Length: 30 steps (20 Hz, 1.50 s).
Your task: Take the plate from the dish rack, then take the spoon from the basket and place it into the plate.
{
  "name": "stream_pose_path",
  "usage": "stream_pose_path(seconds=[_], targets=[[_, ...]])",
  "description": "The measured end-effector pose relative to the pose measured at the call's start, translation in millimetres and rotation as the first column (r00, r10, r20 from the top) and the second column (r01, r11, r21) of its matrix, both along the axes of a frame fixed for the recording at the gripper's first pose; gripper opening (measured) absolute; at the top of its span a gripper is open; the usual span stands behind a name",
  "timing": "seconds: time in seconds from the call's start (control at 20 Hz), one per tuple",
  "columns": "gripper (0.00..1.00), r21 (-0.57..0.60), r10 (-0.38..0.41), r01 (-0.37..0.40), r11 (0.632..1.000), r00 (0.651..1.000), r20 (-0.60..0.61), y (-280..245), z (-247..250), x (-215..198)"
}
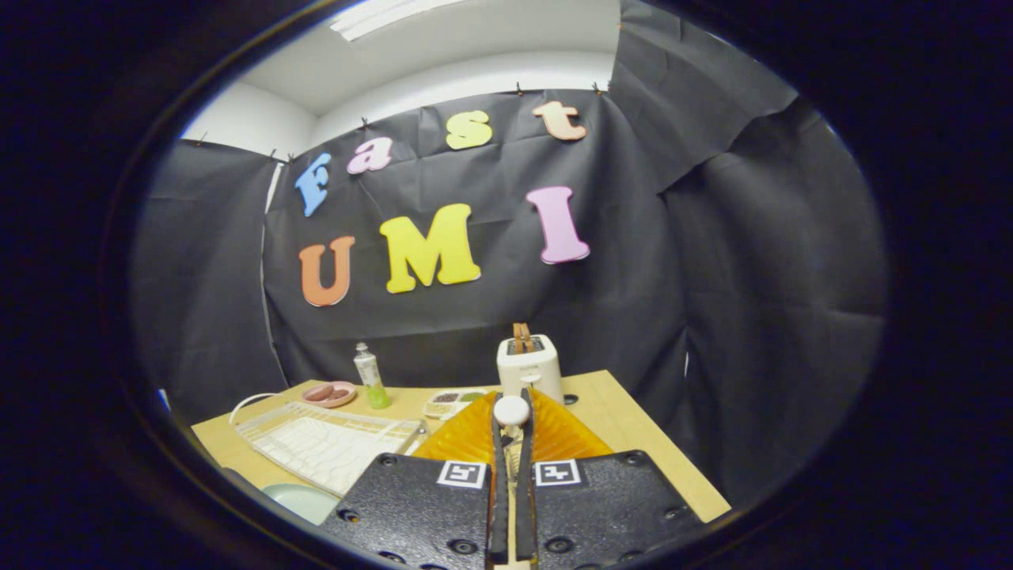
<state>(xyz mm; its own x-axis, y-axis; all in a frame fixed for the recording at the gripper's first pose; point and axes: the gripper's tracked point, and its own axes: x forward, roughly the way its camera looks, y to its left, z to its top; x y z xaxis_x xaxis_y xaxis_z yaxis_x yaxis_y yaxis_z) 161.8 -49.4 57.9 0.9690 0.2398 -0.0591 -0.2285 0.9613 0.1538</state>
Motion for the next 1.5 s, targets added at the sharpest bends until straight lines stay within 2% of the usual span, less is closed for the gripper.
stream_pose_path(seconds=[0.15, 0.35, 0.55, 0.7, 0.9, 1.05, 1.3, 1.5], targets=[[0.09, 0.002, 0.146, -0.146, 0.989, 0.989, -0.018, 45.6, 8.6, -37.9], [0.09, 0.001, 0.316, -0.317, 0.948, 0.945, -0.083, 101.3, -1.5, -82.0], [0.09, -0.054, 0.452, -0.463, 0.885, 0.881, -0.142, 147.9, -14.8, -116.8], [0.09, -0.078, 0.532, -0.560, 0.824, 0.815, -0.233, 183.1, -40.4, -131.9], [0.09, -0.164, 0.549, -0.627, 0.761, 0.758, -0.353, 217.2, -79.0, -136.6], [0.09, -0.184, 0.560, -0.665, 0.724, 0.722, -0.406, 237.8, -97.6, -140.8], [0.10, -0.148, 0.565, -0.697, 0.702, 0.670, -0.481, 258.5, -124.1, -141.7], [0.15, -0.132, 0.571, -0.703, 0.699, 0.659, -0.490, 261.8, -124.0, -142.5]])
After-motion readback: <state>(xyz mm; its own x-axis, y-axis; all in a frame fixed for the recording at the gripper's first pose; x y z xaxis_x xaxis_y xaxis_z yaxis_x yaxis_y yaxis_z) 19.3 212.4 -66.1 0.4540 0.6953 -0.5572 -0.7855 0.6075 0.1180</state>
